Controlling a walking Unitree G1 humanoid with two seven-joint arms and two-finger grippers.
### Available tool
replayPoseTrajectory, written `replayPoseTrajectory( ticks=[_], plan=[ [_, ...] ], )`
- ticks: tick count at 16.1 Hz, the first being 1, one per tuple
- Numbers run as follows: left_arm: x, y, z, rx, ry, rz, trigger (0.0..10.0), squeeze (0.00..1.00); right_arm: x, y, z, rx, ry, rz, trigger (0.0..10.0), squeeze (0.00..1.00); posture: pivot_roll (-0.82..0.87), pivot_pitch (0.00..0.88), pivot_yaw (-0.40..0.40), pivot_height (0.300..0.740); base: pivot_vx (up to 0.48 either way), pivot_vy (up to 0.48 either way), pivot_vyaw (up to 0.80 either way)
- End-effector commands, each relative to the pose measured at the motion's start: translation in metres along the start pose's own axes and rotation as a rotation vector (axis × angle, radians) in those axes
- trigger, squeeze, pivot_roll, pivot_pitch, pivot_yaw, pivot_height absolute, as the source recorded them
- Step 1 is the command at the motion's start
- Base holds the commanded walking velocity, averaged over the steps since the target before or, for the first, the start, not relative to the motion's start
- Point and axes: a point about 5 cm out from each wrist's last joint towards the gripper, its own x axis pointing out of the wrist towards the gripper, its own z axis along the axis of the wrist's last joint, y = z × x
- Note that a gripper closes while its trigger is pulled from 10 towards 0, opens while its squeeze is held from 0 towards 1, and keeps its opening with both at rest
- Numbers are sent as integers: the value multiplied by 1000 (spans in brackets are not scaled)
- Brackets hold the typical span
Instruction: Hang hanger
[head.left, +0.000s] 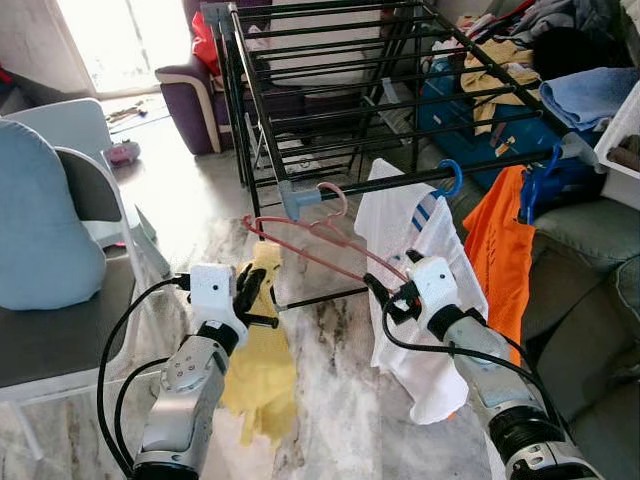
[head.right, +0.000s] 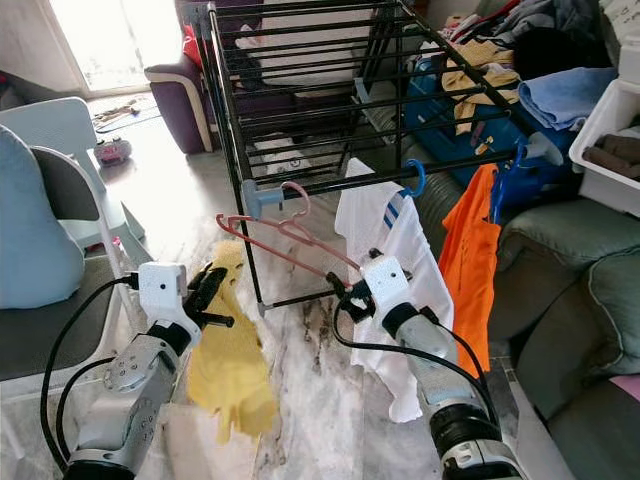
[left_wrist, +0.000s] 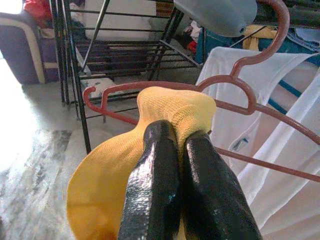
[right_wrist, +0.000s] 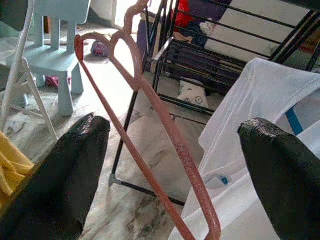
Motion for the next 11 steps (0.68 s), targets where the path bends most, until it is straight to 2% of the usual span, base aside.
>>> replayPoseTrajectory(
  ticks=[1,2,6,11],
  plan=[
    [4,-1,15,30,-69,-9,10000,0,-1,-3,6,25,-17,-38,10000,1000,-93,0,-6,740,244,0,0],
    [3,0,17,30,-76,2,10000,0,-6,-4,7,71,-18,-87,10000,1000,-92,0,-8,740,247,0,0],
    [-7,5,16,26,-81,13,10000,0,-29,5,-4,75,13,-106,10000,1000,-97,0,-6,740,298,0,0],
    [-1,0,17,17,-75,-14,10000,0,-26,3,2,60,42,-102,10000,1000,-108,0,2,740,458,0,0]
  ],
)
